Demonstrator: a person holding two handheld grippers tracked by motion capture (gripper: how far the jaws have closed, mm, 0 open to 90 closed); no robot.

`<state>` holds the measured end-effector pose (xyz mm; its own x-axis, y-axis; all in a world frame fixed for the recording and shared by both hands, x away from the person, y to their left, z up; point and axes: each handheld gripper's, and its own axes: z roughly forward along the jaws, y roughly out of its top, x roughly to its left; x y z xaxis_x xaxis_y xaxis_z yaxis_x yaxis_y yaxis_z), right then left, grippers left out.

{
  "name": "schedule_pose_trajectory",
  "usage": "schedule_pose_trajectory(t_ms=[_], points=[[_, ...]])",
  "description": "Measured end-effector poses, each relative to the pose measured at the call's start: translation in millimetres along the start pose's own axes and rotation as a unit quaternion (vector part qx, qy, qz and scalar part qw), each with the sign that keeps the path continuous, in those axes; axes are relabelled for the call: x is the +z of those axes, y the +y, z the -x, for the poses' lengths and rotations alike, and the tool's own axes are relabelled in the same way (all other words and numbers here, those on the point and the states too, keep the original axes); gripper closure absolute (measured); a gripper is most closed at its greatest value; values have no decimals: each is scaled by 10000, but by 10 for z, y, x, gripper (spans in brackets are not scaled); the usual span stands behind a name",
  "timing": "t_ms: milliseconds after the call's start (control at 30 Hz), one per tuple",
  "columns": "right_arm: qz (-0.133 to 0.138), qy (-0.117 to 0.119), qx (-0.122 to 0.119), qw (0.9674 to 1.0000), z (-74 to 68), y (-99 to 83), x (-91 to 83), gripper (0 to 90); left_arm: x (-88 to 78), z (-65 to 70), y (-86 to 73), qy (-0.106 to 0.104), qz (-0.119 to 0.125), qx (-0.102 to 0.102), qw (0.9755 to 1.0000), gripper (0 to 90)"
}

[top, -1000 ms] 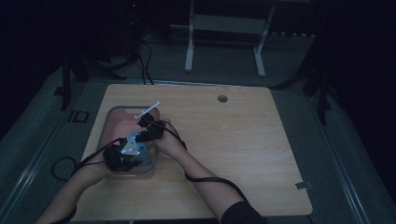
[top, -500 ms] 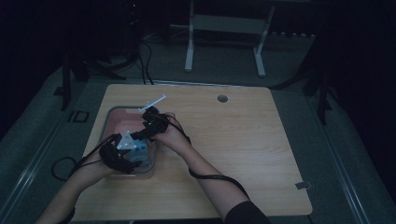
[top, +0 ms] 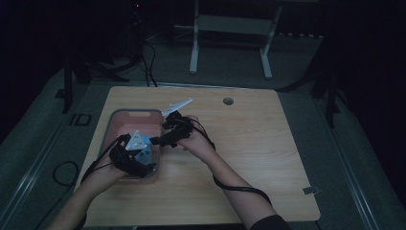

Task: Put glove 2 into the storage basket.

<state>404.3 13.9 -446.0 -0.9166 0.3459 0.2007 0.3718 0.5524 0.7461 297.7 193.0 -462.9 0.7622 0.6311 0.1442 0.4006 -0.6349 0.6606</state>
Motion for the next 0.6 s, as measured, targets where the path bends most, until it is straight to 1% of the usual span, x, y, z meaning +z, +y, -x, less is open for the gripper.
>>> schedule_pose_trajectory(t_ms=[100,133,233,267,367,467,500,567,600], points=[[27,-55,-13,10000,12,-89,-105,173,36,77,66,-90,102,44,9999,75],[27,-76,-30,10000,20,-119,-133,173,47,101,89,-153,121,63,9998,75],[-6,-152,-6,9999,39,-206,-209,166,85,169,160,-206,168,122,9996,73],[-13,-168,-51,9998,53,-238,-231,164,95,189,182,-223,189,115,9995,73],[-16,-158,-27,9999,81,-343,-294,159,137,245,239,-316,282,123,9990,73],[-68,-183,-15,9998,110,-460,-333,151,188,307,283,-419,337,177,9984,73],[-80,-187,-11,9998,121,-501,-346,150,208,333,296,-434,348,223,9982,67],[-84,-191,4,9998,140,-579,-374,150,248,378,327,-496,334,237,9979,45],[-70,-190,5,9998,151,-615,-388,150,265,401,340,-515,376,243,9977,39]])
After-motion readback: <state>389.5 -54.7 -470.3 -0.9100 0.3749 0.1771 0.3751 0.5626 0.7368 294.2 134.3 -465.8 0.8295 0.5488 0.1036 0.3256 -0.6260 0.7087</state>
